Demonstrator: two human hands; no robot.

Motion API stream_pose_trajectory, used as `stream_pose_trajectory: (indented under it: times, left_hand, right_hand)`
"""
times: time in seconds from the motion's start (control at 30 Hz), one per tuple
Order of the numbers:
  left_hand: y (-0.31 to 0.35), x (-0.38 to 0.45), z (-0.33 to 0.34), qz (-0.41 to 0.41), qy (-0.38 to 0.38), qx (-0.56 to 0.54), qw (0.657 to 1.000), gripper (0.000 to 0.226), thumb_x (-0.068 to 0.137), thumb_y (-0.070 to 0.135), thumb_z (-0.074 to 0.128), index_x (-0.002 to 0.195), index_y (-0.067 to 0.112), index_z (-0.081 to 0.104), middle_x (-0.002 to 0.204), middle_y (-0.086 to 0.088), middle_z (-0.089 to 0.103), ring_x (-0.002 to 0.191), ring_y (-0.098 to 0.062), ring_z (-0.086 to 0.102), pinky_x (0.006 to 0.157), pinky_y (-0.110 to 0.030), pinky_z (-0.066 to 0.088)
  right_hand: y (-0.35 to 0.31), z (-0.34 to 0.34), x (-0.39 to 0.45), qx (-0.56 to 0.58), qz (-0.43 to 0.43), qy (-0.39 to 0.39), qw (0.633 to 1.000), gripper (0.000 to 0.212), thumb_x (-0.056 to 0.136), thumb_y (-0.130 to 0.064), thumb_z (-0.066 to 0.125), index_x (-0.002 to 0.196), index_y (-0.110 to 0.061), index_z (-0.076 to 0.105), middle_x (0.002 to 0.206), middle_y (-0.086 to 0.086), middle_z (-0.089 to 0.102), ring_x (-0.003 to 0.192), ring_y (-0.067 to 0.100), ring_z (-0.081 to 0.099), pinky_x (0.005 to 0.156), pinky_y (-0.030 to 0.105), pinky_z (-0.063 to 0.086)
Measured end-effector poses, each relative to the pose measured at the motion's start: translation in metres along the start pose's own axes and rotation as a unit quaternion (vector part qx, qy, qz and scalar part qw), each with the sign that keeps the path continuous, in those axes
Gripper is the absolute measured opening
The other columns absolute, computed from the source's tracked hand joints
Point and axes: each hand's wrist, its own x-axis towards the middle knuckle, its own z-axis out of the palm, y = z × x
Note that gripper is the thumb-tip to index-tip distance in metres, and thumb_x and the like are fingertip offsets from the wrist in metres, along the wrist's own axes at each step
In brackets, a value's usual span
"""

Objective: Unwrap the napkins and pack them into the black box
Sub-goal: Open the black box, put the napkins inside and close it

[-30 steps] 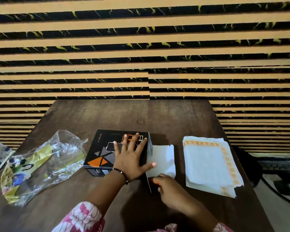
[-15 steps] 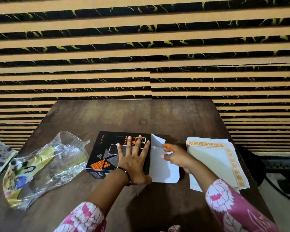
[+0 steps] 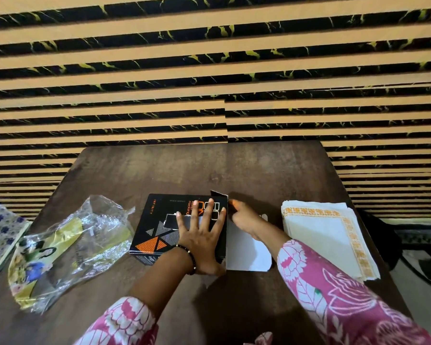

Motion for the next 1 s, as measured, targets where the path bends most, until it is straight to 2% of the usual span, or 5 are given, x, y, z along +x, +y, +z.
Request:
stream_pose_trajectory:
  times: [0.13,0.47,0.8,0.9,1.0]
  left_hand:
    - [-0.001,0.002,0.003,-0.004,0.012,-0.004,1.0,0.127,0.059,0.07,0.061,0.139,0.027,-0.028,0.149,-0.01,-0.036,0.133,-0.043,-0.033,0.103,-0.074,-0.008]
    - [-0.001,0.001,0.005,-0.003,0.026,-0.011,1.0,0.126,0.057,0.074,0.059,0.141,0.028,-0.024,0.15,-0.01,-0.034,0.134,-0.042,-0.032,0.104,-0.073,-0.007]
    - [-0.005,0.003,0.013,-0.008,0.075,-0.064,0.995,0.122,0.044,0.097,0.017,0.141,0.034,-0.02,0.154,-0.003,-0.025,0.138,-0.034,-0.027,0.107,-0.07,-0.007]
    - [0.001,0.002,0.01,-0.048,0.116,-0.133,0.983,0.124,0.046,0.094,0.009,0.146,0.023,-0.01,0.157,-0.001,-0.014,0.141,-0.028,-0.022,0.108,-0.065,-0.01]
    - [0.027,0.005,-0.003,-0.043,0.2,-0.196,0.959,0.099,0.068,0.072,0.021,0.147,0.017,0.0,0.158,-0.006,0.001,0.143,-0.027,-0.017,0.112,-0.059,-0.007]
  right_hand:
    - [0.04,0.009,-0.014,-0.303,-0.059,0.133,0.942,0.055,0.094,-0.03,0.041,0.144,-0.015,0.027,0.155,0.004,0.026,0.145,0.022,0.014,0.118,0.039,0.01]
    - [0.072,0.023,-0.038,-0.392,-0.044,0.149,0.907,0.092,0.071,-0.073,-0.01,0.148,-0.025,0.007,0.159,0.003,0.005,0.146,0.026,-0.007,0.113,0.045,-0.015]
    - [0.042,-0.017,-0.105,-0.208,-0.112,0.21,0.949,0.048,0.091,-0.024,0.051,0.137,-0.025,0.041,0.148,-0.005,0.037,0.138,0.013,0.031,0.108,0.025,0.03]
    - [0.061,-0.043,-0.137,-0.257,-0.091,0.317,0.909,0.053,0.086,-0.023,0.06,0.136,-0.022,0.043,0.146,-0.001,0.042,0.136,0.018,0.036,0.105,0.022,0.023]
    - [0.091,-0.071,-0.149,-0.342,0.009,0.227,0.912,0.085,0.081,-0.042,0.063,0.147,-0.02,0.014,0.158,-0.002,0.005,0.146,0.02,0.003,0.115,0.031,-0.001]
